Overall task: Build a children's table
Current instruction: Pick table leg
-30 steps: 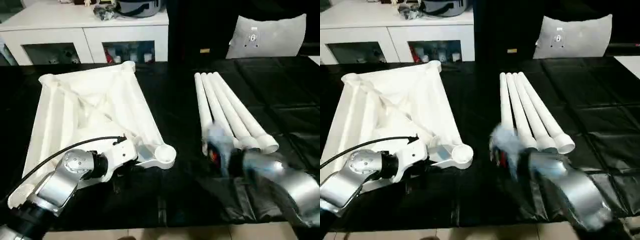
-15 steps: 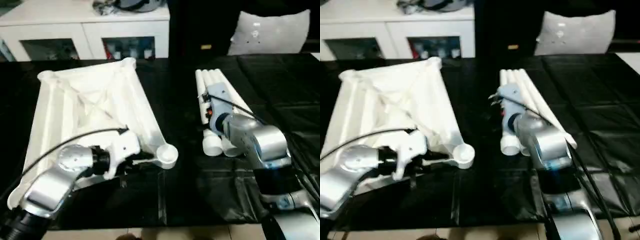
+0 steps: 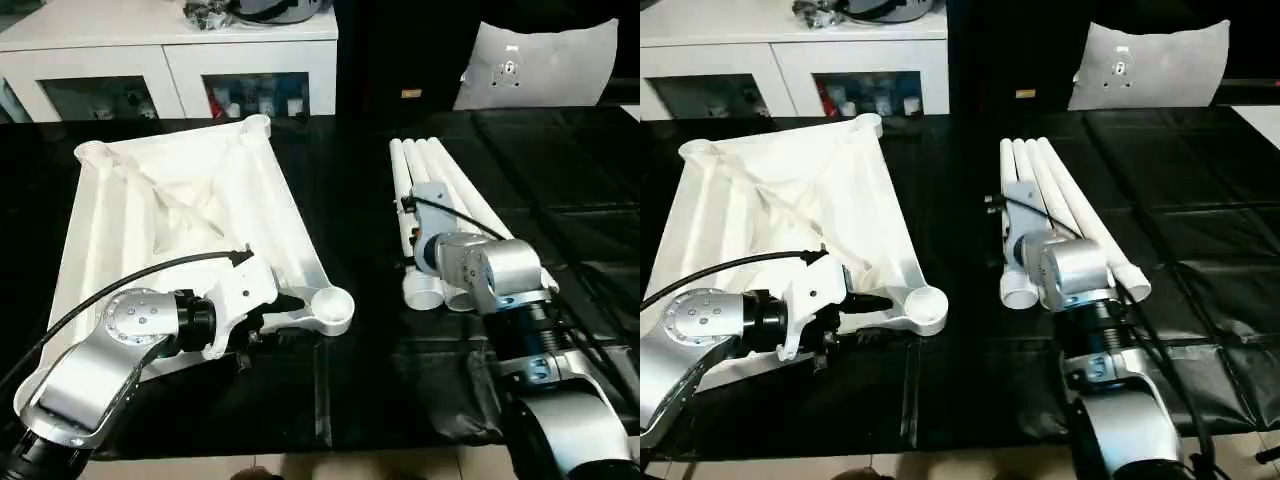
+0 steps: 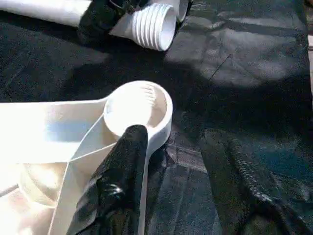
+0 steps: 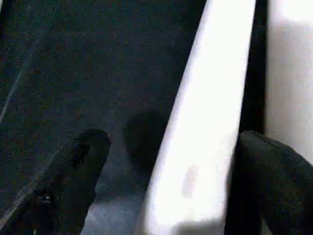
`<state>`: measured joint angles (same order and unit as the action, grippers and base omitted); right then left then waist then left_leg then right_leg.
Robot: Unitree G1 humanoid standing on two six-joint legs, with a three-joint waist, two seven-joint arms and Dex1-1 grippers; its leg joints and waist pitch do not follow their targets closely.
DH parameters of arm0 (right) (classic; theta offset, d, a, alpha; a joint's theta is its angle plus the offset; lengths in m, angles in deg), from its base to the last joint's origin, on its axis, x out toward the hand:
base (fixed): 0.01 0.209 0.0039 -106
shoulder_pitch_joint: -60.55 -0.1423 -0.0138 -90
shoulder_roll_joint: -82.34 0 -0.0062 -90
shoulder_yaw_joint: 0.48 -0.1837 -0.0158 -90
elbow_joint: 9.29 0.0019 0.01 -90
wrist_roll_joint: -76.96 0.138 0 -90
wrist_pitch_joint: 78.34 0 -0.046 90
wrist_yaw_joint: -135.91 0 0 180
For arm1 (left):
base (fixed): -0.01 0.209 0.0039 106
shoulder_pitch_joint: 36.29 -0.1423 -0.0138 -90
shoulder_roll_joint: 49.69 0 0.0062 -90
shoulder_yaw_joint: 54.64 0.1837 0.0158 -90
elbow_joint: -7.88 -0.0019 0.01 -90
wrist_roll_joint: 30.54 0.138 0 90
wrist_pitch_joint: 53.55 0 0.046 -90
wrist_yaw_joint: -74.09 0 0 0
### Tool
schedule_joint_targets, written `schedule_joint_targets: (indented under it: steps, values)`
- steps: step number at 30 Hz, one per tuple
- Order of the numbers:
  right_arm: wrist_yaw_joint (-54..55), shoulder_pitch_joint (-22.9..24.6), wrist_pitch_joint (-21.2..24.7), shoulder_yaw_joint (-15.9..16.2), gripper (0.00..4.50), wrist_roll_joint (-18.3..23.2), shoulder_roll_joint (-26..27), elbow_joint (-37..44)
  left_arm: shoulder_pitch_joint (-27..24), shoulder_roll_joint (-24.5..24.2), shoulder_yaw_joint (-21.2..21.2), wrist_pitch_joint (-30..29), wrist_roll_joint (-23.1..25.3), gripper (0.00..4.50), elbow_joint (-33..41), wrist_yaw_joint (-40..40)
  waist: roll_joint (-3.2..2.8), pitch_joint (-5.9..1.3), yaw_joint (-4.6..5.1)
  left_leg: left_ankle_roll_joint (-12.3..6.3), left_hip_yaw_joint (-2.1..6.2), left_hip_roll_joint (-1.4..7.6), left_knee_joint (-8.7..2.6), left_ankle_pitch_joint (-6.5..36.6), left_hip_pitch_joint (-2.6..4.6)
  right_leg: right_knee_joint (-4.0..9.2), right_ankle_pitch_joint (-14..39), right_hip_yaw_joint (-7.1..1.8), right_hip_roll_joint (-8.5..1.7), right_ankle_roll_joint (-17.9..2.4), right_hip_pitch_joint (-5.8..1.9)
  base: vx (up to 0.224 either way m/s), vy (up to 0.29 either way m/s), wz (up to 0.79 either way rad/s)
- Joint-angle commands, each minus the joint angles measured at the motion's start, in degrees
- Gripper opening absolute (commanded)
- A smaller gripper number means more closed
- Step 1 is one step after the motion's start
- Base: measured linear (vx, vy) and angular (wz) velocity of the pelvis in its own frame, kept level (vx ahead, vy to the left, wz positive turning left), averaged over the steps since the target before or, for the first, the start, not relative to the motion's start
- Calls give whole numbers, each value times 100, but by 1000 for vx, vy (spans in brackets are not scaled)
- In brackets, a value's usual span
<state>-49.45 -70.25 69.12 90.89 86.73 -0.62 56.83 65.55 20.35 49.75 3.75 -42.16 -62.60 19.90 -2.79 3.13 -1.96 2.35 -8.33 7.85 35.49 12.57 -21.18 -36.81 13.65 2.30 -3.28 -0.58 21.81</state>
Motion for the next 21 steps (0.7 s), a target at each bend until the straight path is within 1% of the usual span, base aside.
schedule_joint_targets:
  steps: [1, 2, 3, 4, 7, 9, 10, 11, 12, 13, 14, 16, 17, 18, 19, 20, 21]
  values:
    - [-21, -140, 130, -126, 450, 79, 42, -105, -2, -76, -30, -63, -48, 204, 136, 36, 23, -335, -5, 58, 79, 407, -428, 251, 40, 379, -139, -307, -472, -1512, -297, 0, 0, 0]
    - [-32, -160, 183, -243, 450, 133, 87, -206, 14, -58, -23, -71, -31, 204, 144, 76, 44, -331, -2, 84, 75, 408, -434, 337, 45, 390, 3, -312, -472, -1507, -296, 0, 0, 0]
    - [-29, -166, 185, -258, 421, 140, 93, -228, 17, -54, -24, -76, -26, 215, 148, 84, 40, -330, -1, 93, 79, 408, -436, 362, 43, 384, 59, -312, -478, -1515, -294, 0, 0, 0]
    - [-39, -173, 172, -279, 421, 153, 95, -289, 26, -37, -18, -97, -15, 215, 151, 105, 30, -325, -1, 115, 79, 410, -438, 417, 46, 395, 176, -309, -474, -1495, -280, 0, 0, 0]
    - [-81, -162, 136, -364, 402, 221, 116, -370, 60, -30, -16, -88, 47, 215, 107, 162, 38, -324, -4, 138, 73, 406, -441, 464, 41, 409, 286, -313, -476, -1445, -279, 0, 0, 0]
    - [-132, -155, 119, -417, 371, 250, 110, -425, 105, -30, -24, -47, 128, 215, 51, 238, 46, -325, 0, 136, 73, 411, -444, 469, 46, 405, 301, -304, -466, -1434, -266, 0, 0, 0]
    - [-152, -155, 106, -425, 366, 250, 98, -450, 122, -17, -20, -27, 157, 215, 31, 268, 26, -328, 4, 150, 71, 407, -441, 489, 45, 409, 306, -303, -461, -1423, -264, 0, 0, 0]
    - [-175, -165, 92, -436, 366, 243, 84, -484, 146, 1, -10, -20, 179, 215, 10, 294, 33, -330, 4, 149, 72, 409, -439, 474, 45, 408, 277, -304, -463, -1420, -267, 0, 0, 0]
    - [-192, -192, 55, -444, 344, 203, 41, -575, 173, 45, -46, -38, 159, 215, 31, 347, 3, -335, 1, 155, 74, 403, -436, 437, 39, 401, 217, -301, -463, -1422, -271, 0, 0, 0]
    - [-194, -196, 46, -445, 344, 195, 36, -594, 177, 51, -49, -50, 153, 215, 42, 355, 5, -338, 7, 171, 74, 405, -436, 435, 45, 401, 166, -298, -459, -1438, -270, 0, 0, 0]
    - [-205, -196, 47, -467, 333, 200, 37, -621, 176, 74, -61, -65, 141, 215, 82, 397, -10, -342, 4, 179, 76, 403, -431, 420, 44, 393, 126, -298, -460, -1452, -272, 0, 0, 0]
    - [-249, -210, 60, -509, 321, 227, 19, -659, 220, 169, -61, -116, 166, 215, 89, 550, 12, -341, 10, 166, 76, 404, -432, 427, 33, 391, 62, -298, -459, -1469, -283, 0, 0, 0]
    - [-251, -212, 59, -510, 307, 227, 16, -663, 224, 173, -60, -119, 168, 215, 87, 556, 33, -341, 13, 154, 70, 403, -430, 430, 33, 399, 70, -300, -459, -1471, -285, 0, 0, 0]
    - [-249, -210, 68, -520, 307, 232, 16, -649, 218, 190, -81, -129, 163, 215, 97, 596, 25, -347, 6, 138, 74, 405, -424, 384, 32, 393, 49, -300, -467, -1487, -292, 0, 0, 0]
    - [-250, -215, 64, -518, 292, 223, -2, -628, 219, 215, -110, -183, 154, 215, 125, 658, 24, -347, 6, 121, 71, 405, -422, 353, 26, 392, 23, -300, -464, -1489, -294, 0, 0, 0]
    - [-253, -221, 60, -518, 292, 220, -11, -630, 225, 224, -116, -200, 152, 215, 129, 674, 30, -348, 8, 111, 72, 401, -419, 338, 24, 392, 15, -298, -463, -1489, -294, 0, 0, 0]
    - [-252, -231, 32, -532, 275, 215, -20, -632, 222, 231, -122, -217, 162, 215, 158, 711, 32, -348, 6, 95, 73, 402, -419, 322, 24, 389, 17, -295, -461, -1489, -294, 0, 0, 0]
